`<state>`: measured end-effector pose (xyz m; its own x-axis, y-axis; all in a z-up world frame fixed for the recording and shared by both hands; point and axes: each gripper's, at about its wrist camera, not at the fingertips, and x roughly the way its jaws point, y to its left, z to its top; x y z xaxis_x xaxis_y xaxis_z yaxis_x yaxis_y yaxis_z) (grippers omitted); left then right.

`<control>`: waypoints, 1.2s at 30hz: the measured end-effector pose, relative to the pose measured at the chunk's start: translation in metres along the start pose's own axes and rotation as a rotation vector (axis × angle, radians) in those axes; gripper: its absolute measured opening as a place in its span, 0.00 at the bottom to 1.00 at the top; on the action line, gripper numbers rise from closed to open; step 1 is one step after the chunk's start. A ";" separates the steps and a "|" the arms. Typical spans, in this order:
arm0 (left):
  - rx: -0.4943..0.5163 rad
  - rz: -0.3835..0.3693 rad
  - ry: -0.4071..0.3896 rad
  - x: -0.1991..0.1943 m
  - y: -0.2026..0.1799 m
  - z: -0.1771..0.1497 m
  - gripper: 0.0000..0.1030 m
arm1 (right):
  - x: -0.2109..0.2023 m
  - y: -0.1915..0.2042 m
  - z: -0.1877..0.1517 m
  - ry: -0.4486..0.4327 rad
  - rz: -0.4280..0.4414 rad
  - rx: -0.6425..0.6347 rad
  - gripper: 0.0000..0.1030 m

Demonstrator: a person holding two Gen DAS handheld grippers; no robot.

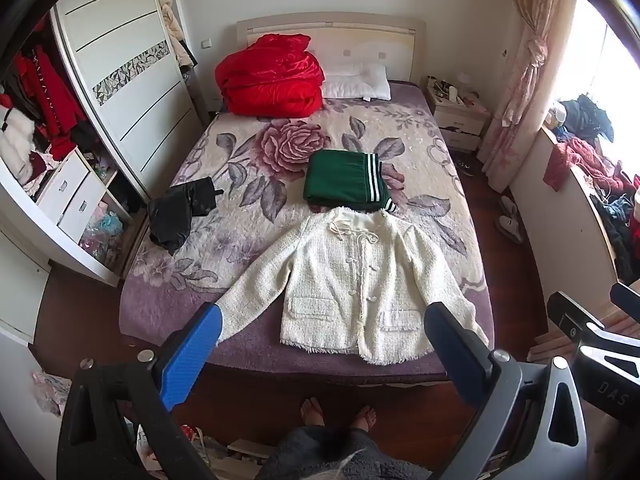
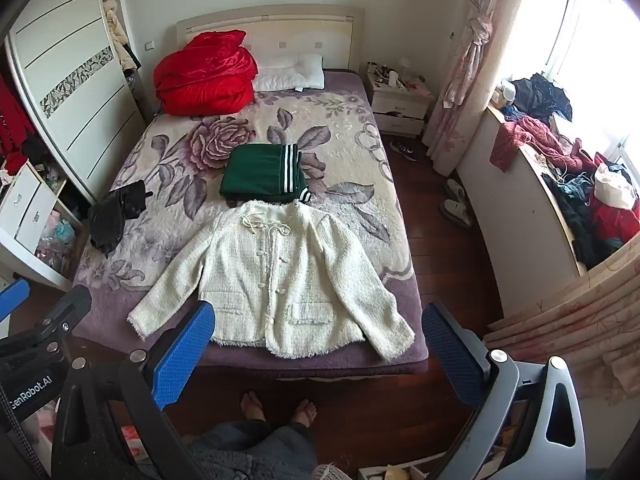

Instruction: Fold large clothes

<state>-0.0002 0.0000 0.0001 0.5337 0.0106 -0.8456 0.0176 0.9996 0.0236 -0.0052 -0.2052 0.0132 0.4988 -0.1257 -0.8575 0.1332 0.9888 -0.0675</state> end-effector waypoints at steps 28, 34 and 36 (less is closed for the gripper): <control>-0.003 -0.003 -0.010 -0.010 -0.009 0.013 1.00 | -0.004 -0.001 0.002 -0.007 0.005 0.006 1.00; -0.003 -0.008 -0.008 -0.010 -0.004 0.012 1.00 | -0.011 0.003 0.006 -0.008 0.003 0.003 1.00; -0.003 -0.010 -0.008 -0.012 -0.005 0.013 1.00 | -0.010 0.002 0.006 -0.009 0.004 0.004 1.00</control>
<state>0.0047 -0.0052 0.0171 0.5399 0.0007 -0.8417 0.0200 0.9997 0.0137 -0.0050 -0.2022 0.0248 0.5068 -0.1226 -0.8533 0.1349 0.9889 -0.0620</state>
